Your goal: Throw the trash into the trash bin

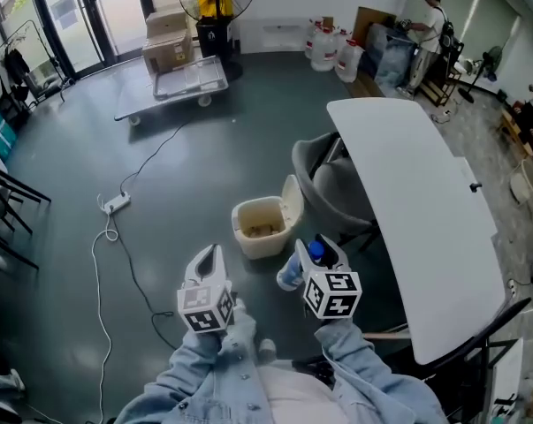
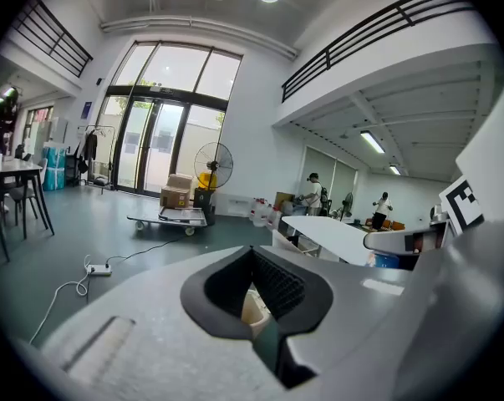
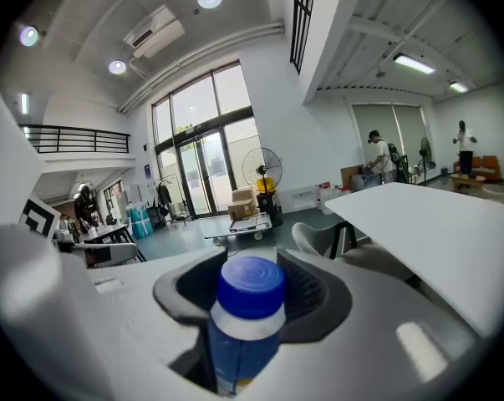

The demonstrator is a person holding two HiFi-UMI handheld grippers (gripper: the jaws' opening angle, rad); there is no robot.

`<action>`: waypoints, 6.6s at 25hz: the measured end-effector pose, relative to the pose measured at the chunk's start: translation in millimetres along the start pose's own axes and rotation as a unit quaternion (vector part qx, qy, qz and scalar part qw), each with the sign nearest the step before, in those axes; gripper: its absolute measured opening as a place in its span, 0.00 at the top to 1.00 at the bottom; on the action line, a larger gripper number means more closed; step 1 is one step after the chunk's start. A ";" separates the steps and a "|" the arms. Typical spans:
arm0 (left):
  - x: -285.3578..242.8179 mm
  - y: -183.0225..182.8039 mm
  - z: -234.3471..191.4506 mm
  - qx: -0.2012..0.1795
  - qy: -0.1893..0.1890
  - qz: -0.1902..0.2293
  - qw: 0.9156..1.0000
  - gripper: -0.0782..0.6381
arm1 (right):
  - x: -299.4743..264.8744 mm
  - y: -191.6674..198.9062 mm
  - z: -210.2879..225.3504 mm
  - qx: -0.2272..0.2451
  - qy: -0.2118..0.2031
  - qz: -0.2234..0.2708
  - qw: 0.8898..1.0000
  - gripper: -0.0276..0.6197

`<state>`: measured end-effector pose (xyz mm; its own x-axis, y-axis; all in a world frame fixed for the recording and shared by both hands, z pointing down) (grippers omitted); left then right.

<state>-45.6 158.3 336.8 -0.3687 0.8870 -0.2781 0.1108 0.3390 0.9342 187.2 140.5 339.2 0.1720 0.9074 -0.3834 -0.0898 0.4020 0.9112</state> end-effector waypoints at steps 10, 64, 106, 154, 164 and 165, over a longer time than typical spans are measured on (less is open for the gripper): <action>-98.8 -25.1 -26.4 0.005 0.036 -0.007 0.999 0.88 | -68.1 -30.6 21.1 -0.002 0.033 0.005 0.999 0.66; -330.0 49.7 -241.4 0.062 -0.054 -0.115 0.990 0.88 | -405.2 4.1 -13.7 0.128 -0.051 -0.101 0.985 0.67; -372.9 295.6 -264.0 0.116 -0.050 -0.187 0.974 0.88 | -510.7 233.0 -12.7 0.140 -0.063 -0.137 0.979 0.66; -365.5 303.9 -261.3 0.128 -0.044 -0.200 0.970 0.88 | -555.8 336.5 -15.6 0.190 -0.089 -0.173 0.962 0.57; -361.7 294.0 -256.7 0.119 -0.040 -0.195 0.973 0.88 | -548.5 319.7 -19.2 0.163 -0.077 -0.168 0.969 0.57; -361.0 291.8 -256.1 0.115 -0.039 -0.193 0.974 0.88 | -546.9 316.4 -19.4 0.157 -0.075 -0.168 0.970 0.57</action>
<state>-116.6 -143.3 767.0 -0.3542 0.6972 -0.6232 0.1854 0.7056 0.6840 45.7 -226.2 834.3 0.2818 0.6939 -0.6626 0.2963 0.5939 0.7480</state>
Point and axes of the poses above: the fingertips, and each gripper's own axes: x backward along the fingers, z to its right, y out of its underside, the point moved 3 cm from there along x, backward along the fingers, and after that the axes turned 10 degrees about y, right-handed, at the moved point
